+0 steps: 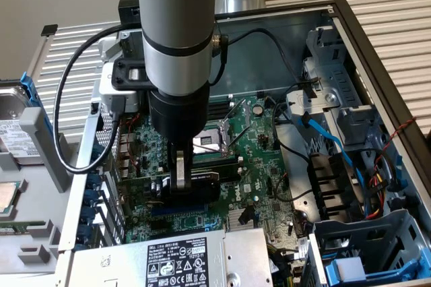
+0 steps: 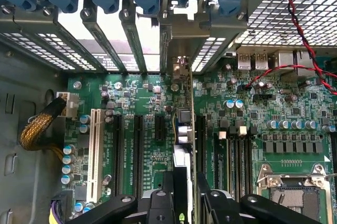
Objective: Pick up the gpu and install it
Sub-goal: 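Insert the gpu into the slot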
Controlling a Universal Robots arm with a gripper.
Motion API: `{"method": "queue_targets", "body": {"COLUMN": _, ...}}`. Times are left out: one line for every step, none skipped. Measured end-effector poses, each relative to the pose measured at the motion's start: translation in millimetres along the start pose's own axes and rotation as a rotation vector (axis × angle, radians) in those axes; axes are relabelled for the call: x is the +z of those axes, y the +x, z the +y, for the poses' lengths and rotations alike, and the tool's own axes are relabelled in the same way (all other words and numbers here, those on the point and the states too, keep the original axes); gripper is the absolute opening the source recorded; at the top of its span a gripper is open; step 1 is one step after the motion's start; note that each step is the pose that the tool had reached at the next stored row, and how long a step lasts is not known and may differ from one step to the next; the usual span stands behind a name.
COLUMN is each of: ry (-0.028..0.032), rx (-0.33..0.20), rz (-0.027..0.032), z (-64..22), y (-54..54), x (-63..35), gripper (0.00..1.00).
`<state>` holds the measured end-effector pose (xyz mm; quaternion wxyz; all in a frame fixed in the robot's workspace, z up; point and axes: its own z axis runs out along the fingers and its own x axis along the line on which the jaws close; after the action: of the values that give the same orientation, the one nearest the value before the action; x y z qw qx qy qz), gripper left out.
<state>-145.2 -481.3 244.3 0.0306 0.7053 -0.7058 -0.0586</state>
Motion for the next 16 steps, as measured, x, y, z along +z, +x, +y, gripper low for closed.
{"method": "queue_targets", "body": {"ry": 0.0000, "rx": 0.000, "rz": 0.0000, "z": 0.0, "y": 0.0, "x": 0.0, "gripper": 0.27}}
{"method": "queue_targets", "body": {"ry": 0.0000, "rx": 0.000, "rz": -0.0003, "z": 0.0, "y": 0.0, "x": 0.0, "gripper": 0.27}}
{"method": "queue_targets", "body": {"ry": 0.0002, "rx": 0.000, "rz": -0.0006, "z": 0.0, "y": 0.0, "x": 0.0, "gripper": 0.27}}
{"method": "queue_targets", "body": {"ry": 0.0001, "rx": 0.000, "rz": -0.0007, "z": 0.0, "y": 0.0, "x": -0.3, "gripper": 0.27}}
{"method": "queue_targets", "body": {"ry": 0.0002, "rx": 0.000, "rz": -0.0009, "z": 0.1, "y": 0.0, "x": -0.7, "gripper": 0.27}}
{"method": "queue_targets", "body": {"ry": 0.0000, "rx": 0.000, "rz": -0.0013, "z": 0.2, "y": 0.0, "x": -1.3, "gripper": 0.27}}
{"method": "queue_targets", "body": {"ry": 0.0001, "rx": 0.000, "rz": -0.0027, "z": 0.3, "y": 0.1, "x": -2.0, "gripper": 0.27}}
{"method": "queue_targets", "body": {"ry": 0.0001, "rx": -0.001, "rz": -0.0047, "z": 0.3, "y": 0.5, "x": -2.4, "gripper": 0.27}}
{"method": "queue_targets", "body": {"ry": 0.0000, "rx": -0.001, "rz": -0.0073, "z": 0.3, "y": 1.0, "x": -2.6, "gripper": 0.27}}
{"method": "queue_targets", "body": {"ry": 0.0000, "rx": -0.001, "rz": -0.0098, "z": 0.3, "y": 1.6, "x": -2.7, "gripper": 0.27}}
{"method": "queue_targets", "body": {"ry": 0.0000, "rx": -0.002, "rz": -0.0124, "z": 0.3, "y": 2.3, "x": -2.8, "gripper": 0.27}}
{"method": "queue_targets", "body": {"ry": -0.0001, "rx": -0.002, "rz": -0.0144, "z": 0.4, "y": 2.8, "x": -3.0, "gripper": 0.27}}
{"method": "queue_targets", "body": {"ry": -0.0001, "rx": -0.002, "rz": -0.0152, "z": 0.4, "y": 3.0, "x": -3.3, "gripper": 0.27}}
{"method": "queue_targets", "body": {"ry": -0.0001, "rx": -0.002, "rz": -0.0160, "z": 0.4, "y": 3.2, "x": -3.3, "gripper": 0.27}}
{"method": "queue_targets", "body": {"ry": 0.0000, "rx": -0.002, "rz": -0.0165, "z": 0.4, "y": 3.3, "x": -3.3, "gripper": 0.27}}
{"method": "queue_targets", "body": {"ry": 0.0000, "rx": -0.002, "rz": -0.0166, "z": 0.5, "y": 3.5, "x": -3.6, "gripper": 0.27}}
